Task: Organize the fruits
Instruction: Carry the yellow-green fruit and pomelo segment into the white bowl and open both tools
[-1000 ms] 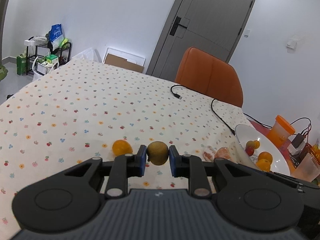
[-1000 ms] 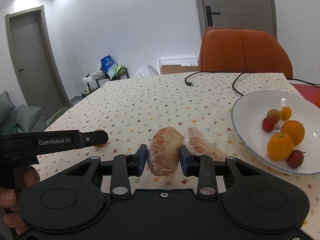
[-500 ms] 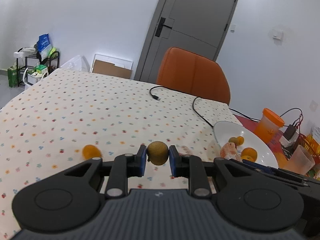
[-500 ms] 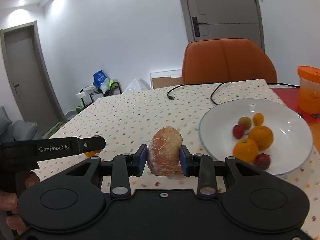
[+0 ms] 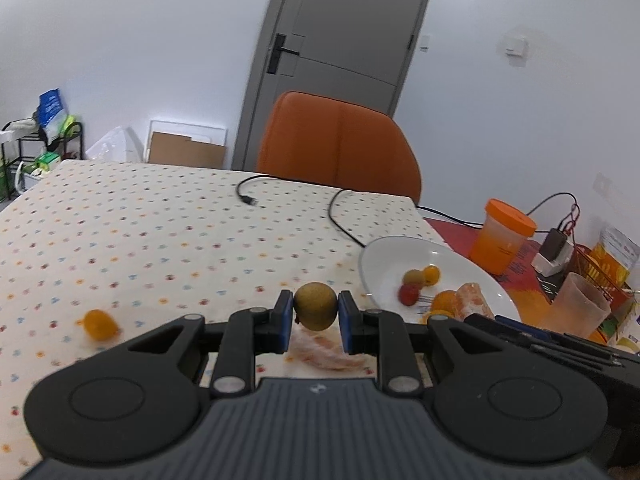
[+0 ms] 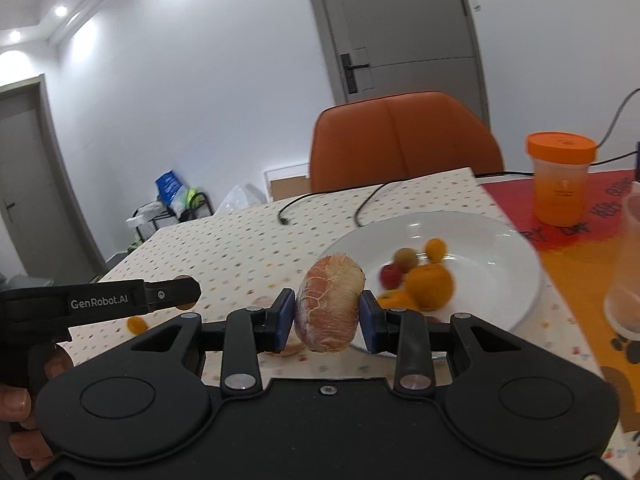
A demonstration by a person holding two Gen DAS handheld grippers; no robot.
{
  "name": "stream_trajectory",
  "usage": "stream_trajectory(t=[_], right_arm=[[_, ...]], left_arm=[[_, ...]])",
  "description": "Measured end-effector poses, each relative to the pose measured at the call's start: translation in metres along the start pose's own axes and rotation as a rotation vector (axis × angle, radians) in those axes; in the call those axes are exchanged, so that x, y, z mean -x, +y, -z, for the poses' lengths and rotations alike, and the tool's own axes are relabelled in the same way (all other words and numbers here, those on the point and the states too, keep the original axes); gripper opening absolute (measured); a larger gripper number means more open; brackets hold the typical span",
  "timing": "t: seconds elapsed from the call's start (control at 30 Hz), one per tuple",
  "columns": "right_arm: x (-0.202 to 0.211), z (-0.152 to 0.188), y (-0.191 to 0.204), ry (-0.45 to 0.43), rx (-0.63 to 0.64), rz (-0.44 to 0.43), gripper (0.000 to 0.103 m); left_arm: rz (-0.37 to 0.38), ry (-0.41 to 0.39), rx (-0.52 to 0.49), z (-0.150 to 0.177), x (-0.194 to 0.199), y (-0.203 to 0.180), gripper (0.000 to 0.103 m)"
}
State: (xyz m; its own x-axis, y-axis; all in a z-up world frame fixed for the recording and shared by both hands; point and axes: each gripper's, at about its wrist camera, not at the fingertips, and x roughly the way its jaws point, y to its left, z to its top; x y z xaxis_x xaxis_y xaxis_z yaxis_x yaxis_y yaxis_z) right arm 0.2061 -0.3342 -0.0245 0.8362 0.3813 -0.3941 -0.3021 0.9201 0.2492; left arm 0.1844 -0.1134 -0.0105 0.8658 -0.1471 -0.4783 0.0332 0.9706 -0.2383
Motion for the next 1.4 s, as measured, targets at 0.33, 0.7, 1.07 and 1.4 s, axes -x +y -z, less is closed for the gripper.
stream_trajectory(t=[0.33,0.7,1.07,1.4], right_arm=[[0.004,0.0,-0.039,-0.026,-0.04,0.067,0.033],[-0.002,-0.001,-0.074,-0.027,-0.084,0.103,0.033],[0.002,0.0,-0.086,-0.046,-0.116,0.147,0.052],[0.005,0.006,-0.08,-0.022,-0.129,0.143,0.052]], left_arm=[[0.033,0.015,-0.061,-0.001,-0.022,-0.037,0.022],[0.03,0.044,-0.089,-0.001,-0.051,-0.061,0.022],[0.02,0.071,-0.083,0.003,-0.063,-0.068,0.026],[-0.014,0.078,-0.049,0.005,-0.048,-0.052,0.035]])
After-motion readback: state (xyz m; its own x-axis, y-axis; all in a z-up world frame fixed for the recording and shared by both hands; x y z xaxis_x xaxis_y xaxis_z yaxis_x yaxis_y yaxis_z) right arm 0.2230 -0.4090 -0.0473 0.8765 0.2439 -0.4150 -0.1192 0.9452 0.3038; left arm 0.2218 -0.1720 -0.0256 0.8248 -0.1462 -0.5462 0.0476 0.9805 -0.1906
